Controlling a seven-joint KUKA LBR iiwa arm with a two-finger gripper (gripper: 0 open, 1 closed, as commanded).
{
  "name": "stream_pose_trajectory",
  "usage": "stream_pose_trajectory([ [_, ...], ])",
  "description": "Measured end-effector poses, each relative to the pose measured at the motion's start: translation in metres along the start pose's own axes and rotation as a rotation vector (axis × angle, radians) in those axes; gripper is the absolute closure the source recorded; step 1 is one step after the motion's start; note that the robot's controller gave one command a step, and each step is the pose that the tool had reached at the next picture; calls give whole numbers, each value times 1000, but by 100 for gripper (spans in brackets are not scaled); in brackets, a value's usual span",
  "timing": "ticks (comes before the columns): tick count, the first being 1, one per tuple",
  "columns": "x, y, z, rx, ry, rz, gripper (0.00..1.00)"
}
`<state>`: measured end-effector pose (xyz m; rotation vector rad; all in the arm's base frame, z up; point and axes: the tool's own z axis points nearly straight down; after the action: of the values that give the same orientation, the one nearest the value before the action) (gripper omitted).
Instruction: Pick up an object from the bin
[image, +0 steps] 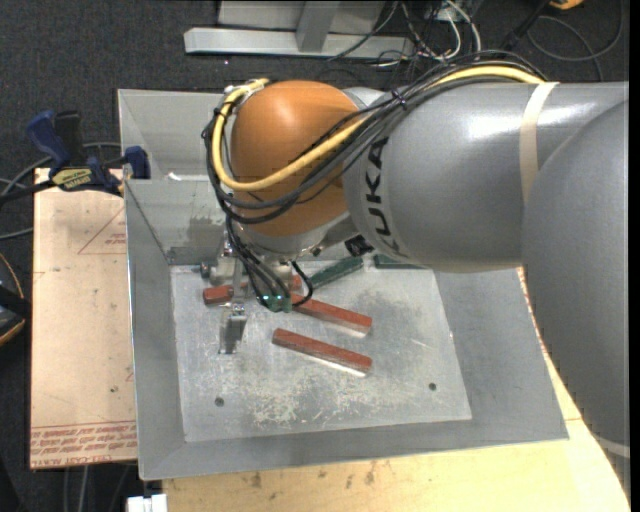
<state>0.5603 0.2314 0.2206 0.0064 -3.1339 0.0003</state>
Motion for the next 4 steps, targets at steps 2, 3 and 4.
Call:
stream_pose_trajectory([
  [2, -25, -36, 48, -5, -14, 18, 0],
  [3, -29, -32, 109, 0, -13, 64, 0],
  [4, -56, -43, 132, -6, -6, 52, 0],
])
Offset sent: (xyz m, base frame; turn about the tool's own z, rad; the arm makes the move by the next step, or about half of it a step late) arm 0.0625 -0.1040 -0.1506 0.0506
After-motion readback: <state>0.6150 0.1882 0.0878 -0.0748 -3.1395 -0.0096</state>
